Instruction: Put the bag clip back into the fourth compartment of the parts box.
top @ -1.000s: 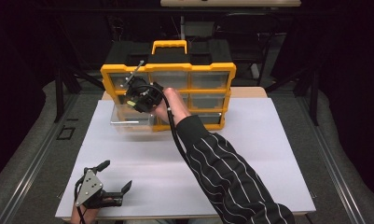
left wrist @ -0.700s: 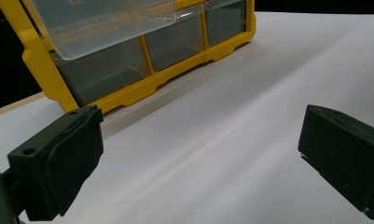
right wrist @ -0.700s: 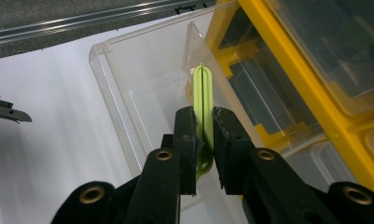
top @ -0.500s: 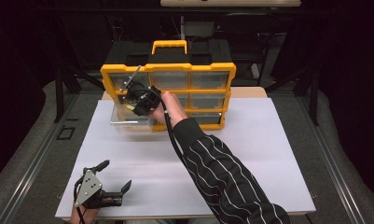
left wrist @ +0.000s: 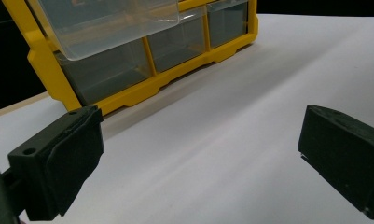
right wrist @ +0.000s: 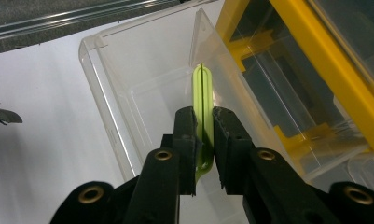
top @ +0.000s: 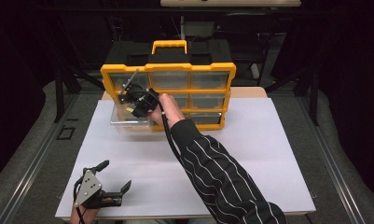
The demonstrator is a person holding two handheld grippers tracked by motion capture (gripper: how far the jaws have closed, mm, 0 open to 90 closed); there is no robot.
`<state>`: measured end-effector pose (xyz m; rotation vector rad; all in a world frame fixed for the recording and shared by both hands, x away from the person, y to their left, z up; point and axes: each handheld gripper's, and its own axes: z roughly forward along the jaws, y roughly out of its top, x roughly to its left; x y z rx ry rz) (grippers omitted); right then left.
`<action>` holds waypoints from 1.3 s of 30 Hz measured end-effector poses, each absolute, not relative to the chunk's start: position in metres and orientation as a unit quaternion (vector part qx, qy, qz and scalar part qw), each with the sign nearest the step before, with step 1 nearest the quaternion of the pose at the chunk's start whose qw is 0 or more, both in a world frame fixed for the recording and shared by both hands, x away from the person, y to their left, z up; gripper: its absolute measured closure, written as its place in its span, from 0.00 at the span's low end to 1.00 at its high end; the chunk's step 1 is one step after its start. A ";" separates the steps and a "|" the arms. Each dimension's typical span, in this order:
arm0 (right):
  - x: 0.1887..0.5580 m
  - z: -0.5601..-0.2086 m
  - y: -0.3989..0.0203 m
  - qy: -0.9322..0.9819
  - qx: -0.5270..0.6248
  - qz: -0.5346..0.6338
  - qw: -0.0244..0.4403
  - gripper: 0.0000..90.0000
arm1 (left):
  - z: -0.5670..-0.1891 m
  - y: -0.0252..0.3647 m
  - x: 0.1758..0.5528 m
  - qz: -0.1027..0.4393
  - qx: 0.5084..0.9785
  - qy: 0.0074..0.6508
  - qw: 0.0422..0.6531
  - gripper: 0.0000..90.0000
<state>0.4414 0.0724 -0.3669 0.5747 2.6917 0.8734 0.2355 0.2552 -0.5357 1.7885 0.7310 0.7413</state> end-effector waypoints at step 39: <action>0.396 -0.376 -0.034 0.902 0.225 0.337 0.149 0.02 | -0.536 0.255 0.235 0.307 0.746 0.307 0.506 0.00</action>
